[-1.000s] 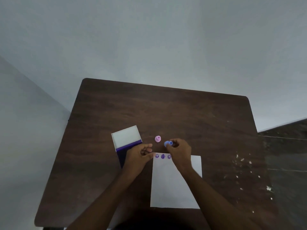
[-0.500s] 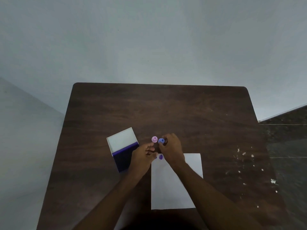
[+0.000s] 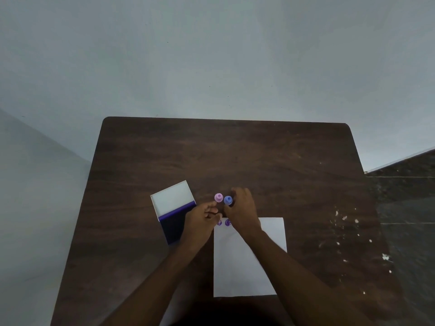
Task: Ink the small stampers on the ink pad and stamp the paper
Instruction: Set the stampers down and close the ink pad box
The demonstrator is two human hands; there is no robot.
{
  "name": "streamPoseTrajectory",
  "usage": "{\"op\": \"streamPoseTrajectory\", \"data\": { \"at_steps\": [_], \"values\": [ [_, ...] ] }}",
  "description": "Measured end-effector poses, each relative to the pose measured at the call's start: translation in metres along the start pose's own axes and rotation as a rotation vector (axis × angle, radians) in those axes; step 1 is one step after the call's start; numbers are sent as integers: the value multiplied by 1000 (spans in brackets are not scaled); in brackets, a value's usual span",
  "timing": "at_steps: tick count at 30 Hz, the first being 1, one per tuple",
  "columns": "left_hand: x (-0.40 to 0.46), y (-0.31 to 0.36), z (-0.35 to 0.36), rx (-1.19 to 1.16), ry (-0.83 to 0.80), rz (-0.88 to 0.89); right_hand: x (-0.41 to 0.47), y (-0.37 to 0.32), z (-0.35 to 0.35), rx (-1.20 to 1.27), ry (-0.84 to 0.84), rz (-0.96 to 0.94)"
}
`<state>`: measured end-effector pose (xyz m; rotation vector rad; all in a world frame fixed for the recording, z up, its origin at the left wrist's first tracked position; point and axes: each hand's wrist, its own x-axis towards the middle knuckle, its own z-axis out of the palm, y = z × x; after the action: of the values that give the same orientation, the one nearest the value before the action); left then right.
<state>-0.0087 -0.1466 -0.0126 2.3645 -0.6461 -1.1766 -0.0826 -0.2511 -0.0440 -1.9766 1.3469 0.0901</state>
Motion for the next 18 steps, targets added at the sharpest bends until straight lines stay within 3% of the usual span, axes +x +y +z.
{"op": "streamPoseTrajectory", "data": {
  "at_steps": [4, 18],
  "values": [
    [-11, -17, -8, -326, 100, 123, -8, -3, -3, 115, 108, 11],
    [-22, -102, -58, -572, 348, -52, -14, -65, 10, 117, 59, -279]
  ]
}}
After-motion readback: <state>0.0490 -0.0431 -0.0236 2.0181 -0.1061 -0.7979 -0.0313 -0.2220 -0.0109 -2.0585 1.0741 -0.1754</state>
